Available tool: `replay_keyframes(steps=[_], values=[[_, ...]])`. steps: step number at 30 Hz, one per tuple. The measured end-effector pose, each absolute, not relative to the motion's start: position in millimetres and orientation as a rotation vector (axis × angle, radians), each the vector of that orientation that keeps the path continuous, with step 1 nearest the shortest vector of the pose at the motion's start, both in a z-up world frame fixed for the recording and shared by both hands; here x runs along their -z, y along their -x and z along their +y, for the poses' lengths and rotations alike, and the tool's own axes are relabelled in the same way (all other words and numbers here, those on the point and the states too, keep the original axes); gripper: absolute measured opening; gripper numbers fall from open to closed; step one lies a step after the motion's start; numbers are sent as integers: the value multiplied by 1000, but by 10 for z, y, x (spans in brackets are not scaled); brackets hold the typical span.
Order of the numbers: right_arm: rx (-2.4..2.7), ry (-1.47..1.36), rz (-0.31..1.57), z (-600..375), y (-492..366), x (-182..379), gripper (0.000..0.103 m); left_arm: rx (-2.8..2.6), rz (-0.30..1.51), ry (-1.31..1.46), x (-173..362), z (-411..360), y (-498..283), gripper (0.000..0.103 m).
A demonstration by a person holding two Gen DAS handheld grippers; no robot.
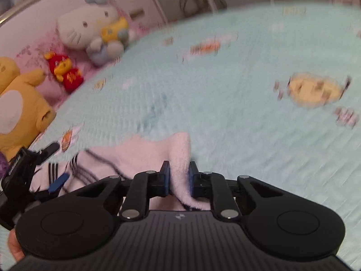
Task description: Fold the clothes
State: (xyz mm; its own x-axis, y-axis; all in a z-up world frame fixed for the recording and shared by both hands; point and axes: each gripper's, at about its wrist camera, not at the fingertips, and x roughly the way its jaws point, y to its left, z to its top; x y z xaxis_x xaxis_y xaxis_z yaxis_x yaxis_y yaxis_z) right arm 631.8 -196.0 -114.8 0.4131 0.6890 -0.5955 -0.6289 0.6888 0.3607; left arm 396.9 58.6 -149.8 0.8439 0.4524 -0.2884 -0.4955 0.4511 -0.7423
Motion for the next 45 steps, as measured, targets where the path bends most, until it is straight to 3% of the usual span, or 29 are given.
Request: replay_keyframes(steps=[1, 7, 11, 14, 16, 19, 20, 21, 23, 24, 26, 32, 37, 45], values=[[-766, -45, 766, -1957, -6352, 1171, 9, -584, 53, 936, 1499, 592, -3974, 92], [-709, -94, 821, -1992, -6493, 1421, 11, -580, 49, 956, 1500, 609, -3957, 92], [-542, -171, 755, -2006, -6285, 1271, 34, -583, 45, 963, 1489, 613, -3953, 92], [-475, -286, 586, -1926, -5802, 1063, 36, -588, 56, 957, 1474, 607, -3961, 92], [-652, -504, 625, -1796, -5609, 1130, 40, -596, 85, 933, 1440, 614, -4004, 92], [-813, -591, 771, -1459, -5604, 1554, 40, -608, 129, 897, 1390, 625, -4068, 92], [-832, -545, 780, -1383, -5613, 1752, 33, -612, 146, 885, 1371, 630, -4090, 92], [-845, -567, 782, -1425, -5650, 1789, 8, -619, 185, 879, 1336, 655, -4110, 92], [-869, -610, 785, -1510, -5723, 1861, 8, -633, 264, 866, 1267, 704, -4151, 84], [-866, -608, 795, -1516, -5742, 1878, 0, -639, 300, 858, 1229, 728, -4167, 80], [-862, -604, 813, -1528, -5779, 1912, 0, -636, 316, 809, 1085, 772, -4118, 80], [-911, -551, 782, -1518, -5691, 1819, 4, -572, 522, 322, 814, 921, -4343, 77], [-939, -518, 794, -1437, -5644, 1784, 6, -420, 671, 232, 920, 1129, -4333, 68], [-953, -545, 814, -1408, -5642, 1821, 11, -253, 529, 213, 791, 889, -4247, 66]])
